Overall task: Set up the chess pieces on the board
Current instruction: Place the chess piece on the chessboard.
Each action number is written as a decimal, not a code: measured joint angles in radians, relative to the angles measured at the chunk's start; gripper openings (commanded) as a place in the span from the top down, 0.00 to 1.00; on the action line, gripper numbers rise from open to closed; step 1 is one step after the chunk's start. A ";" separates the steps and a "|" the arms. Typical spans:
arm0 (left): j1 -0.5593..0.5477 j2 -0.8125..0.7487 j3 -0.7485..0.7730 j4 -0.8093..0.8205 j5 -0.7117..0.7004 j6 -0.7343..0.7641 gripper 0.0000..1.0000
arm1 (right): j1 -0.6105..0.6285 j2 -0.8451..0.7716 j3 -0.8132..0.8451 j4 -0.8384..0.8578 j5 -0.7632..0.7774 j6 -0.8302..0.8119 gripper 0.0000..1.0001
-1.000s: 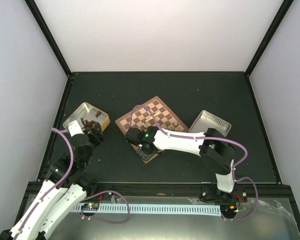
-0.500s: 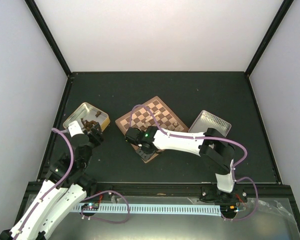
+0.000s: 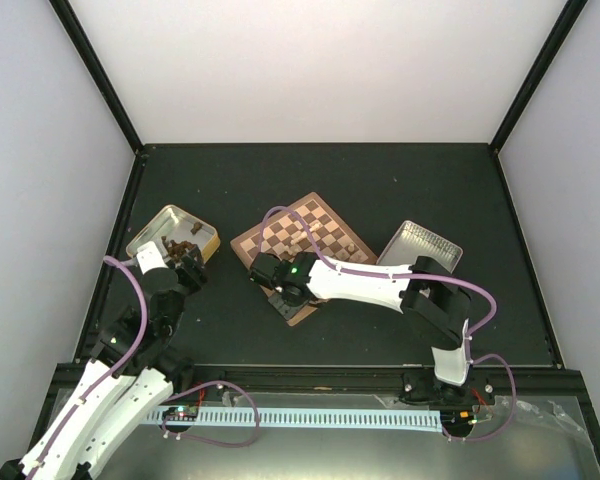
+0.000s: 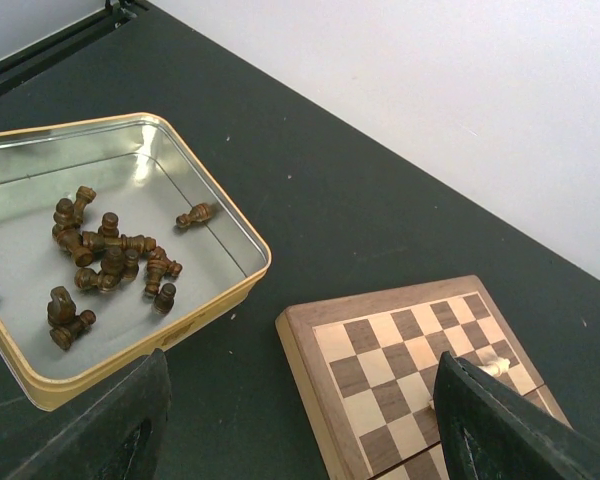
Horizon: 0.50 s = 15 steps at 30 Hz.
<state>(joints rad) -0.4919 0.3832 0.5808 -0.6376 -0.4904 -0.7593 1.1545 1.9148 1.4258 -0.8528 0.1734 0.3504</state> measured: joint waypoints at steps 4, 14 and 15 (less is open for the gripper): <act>0.000 0.000 0.000 -0.001 0.001 0.000 0.26 | 0.000 0.000 -0.002 0.006 0.000 0.007 0.79; 0.000 0.001 0.000 0.000 0.029 0.000 0.26 | -0.005 -0.089 -0.015 0.011 0.001 0.031 0.69; 0.000 0.002 0.000 0.000 0.033 0.000 0.25 | -0.009 -0.113 -0.017 0.018 0.001 0.034 0.68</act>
<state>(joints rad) -0.4919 0.3855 0.5812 -0.6373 -0.4572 -0.7589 1.1458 1.8023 1.4090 -0.8352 0.1741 0.3843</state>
